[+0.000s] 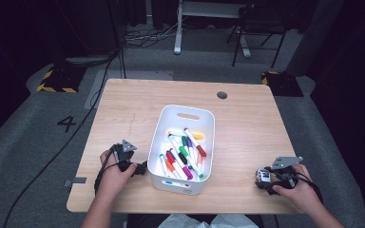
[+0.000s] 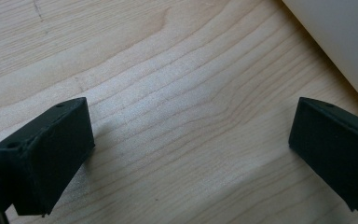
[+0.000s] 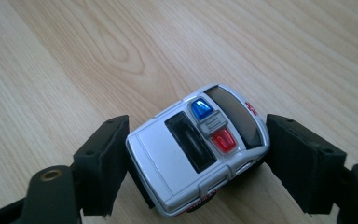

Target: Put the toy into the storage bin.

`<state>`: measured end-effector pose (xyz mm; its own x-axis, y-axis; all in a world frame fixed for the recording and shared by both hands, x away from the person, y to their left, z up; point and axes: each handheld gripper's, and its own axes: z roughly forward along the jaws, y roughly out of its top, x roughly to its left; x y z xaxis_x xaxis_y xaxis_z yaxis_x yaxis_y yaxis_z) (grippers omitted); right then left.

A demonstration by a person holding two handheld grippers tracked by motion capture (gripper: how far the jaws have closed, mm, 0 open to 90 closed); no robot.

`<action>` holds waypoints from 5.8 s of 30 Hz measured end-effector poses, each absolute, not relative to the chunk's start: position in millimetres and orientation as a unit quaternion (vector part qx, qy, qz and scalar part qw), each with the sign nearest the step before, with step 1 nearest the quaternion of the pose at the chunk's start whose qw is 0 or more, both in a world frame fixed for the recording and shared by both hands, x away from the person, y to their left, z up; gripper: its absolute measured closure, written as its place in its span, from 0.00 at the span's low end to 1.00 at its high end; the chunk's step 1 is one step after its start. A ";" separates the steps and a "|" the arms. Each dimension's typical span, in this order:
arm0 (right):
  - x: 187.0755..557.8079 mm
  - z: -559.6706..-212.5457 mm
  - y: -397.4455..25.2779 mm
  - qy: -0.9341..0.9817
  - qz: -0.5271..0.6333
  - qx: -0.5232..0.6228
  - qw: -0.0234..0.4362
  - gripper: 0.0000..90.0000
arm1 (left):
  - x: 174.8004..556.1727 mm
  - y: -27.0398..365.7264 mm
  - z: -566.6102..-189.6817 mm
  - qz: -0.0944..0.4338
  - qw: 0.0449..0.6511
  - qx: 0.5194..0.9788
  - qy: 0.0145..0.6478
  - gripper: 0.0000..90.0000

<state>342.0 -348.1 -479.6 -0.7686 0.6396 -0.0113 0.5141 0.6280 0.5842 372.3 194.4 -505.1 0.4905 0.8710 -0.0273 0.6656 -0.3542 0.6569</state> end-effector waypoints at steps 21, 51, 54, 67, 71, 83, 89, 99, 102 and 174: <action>357.2 -415.5 -315.9 0.892 0.332 0.284 0.113 0.27 | 368.4 197.3 -505.2 0.167 0.310 0.806 0.475 0.01; 389.8 -341.1 -225.2 0.892 0.372 0.228 0.119 0.27 | 370.9 198.9 -504.7 0.164 0.309 0.809 0.473 0.00; 391.8 -339.8 -218.8 0.893 0.374 0.223 0.115 0.27 | 370.9 198.9 -504.7 0.164 0.309 0.809 0.473 0.00; 402.9 -329.6 -185.0 0.898 0.373 0.205 0.112 0.27 | 370.9 198.8 -504.7 0.164 0.309 0.809 0.473 0.00; 408.1 -330.5 -170.0 0.902 0.368 0.199 0.107 0.27 | 371.0 198.8 -504.8 0.162 0.310 0.809 0.473 0.00; 417.4 -340.5 -146.7 0.912 0.346 0.197 0.098 0.27 | 371.3 198.3 -505.3 0.163 0.312 0.808 0.473 0.00; 421.0 -346.6 -138.8 0.921 0.322 0.195 0.095 0.27 | 371.3 198.5 -505.2 0.164 0.311 0.808 0.473 0.00; 426.8 -358.1 -127.9 0.937 0.280 0.192 0.082 0.27 | 371.3 198.4 -505.3 0.164 0.311 0.808 0.472 0.00; 427.8 -358.9 -124.2 0.943 0.264 0.187 0.084 0.27 | 371.3 198.4 -505.3 0.163 0.311 0.808 0.473 0.00; 426.1 -385.7 -328.3 0.843 0.355 0.376 0.152 0.25 | 361.8 219.1 -505.4 0.168 0.312 0.798 0.488 0.01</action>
<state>426.1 -328.3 -385.7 -0.6714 0.7411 0.0102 0.5252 0.4660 0.7120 361.8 219.1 -505.4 0.4677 0.8832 -0.0356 0.6729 -0.3297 0.6622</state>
